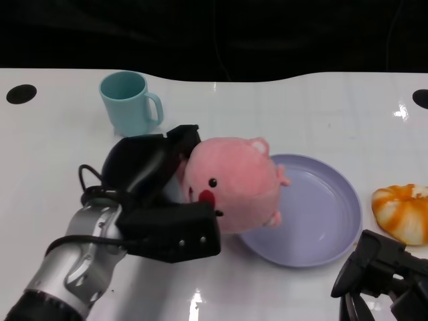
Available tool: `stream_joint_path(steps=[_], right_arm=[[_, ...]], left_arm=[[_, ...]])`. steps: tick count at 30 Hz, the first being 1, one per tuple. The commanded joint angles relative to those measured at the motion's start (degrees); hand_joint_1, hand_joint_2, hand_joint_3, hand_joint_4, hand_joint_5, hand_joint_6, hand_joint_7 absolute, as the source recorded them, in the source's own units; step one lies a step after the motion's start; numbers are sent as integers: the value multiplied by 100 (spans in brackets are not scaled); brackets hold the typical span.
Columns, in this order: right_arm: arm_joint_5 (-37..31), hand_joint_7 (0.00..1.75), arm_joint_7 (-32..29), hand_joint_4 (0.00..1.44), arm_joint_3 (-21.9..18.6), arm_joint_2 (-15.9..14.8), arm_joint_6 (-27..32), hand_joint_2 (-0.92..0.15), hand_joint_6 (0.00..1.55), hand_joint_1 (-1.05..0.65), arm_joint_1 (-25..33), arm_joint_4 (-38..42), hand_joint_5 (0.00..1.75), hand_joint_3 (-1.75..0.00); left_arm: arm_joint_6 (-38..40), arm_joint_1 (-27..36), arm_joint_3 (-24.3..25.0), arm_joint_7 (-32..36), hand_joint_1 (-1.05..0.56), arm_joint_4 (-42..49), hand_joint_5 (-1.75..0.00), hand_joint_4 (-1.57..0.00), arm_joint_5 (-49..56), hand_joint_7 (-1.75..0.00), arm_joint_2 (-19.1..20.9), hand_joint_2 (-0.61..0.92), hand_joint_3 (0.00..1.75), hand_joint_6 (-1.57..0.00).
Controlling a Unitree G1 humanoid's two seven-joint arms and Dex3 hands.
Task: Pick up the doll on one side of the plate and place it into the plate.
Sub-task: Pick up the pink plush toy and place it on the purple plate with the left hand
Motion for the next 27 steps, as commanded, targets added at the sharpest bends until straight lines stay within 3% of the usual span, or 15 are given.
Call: stream_joint_path(steps=[1, 14, 20, 27], right_arm=[[99, 155, -5, 71, -50, -51, 114, -41, 61, -15, 2, -81, 175, -145], [-28, 155, -7, 70, 56, -45, -33, -41, 60, -18, 35, -50, 175, -144], [-54, 156, -11, 71, 69, -49, -98, -43, 60, -21, 33, -33, 175, -142], [-173, 156, -50, 71, 123, -33, -132, -44, 60, -20, 59, -54, 175, -141]], left_arm=[[228, -357, -32, -203, -19, -6, -175, -96, -21, -175, -219, 40, 124, -72], [781, -1143, -409, -398, -21, 937, -175, -94, -12, -175, -1185, 45, 117, -72], [864, -1515, -455, -388, -22, 1536, -175, -91, -94, -175, -1559, 53, 101, -67], [834, -1947, -535, -341, -23, 2412, -175, -91, -181, -175, -1860, 59, 96, -66]])
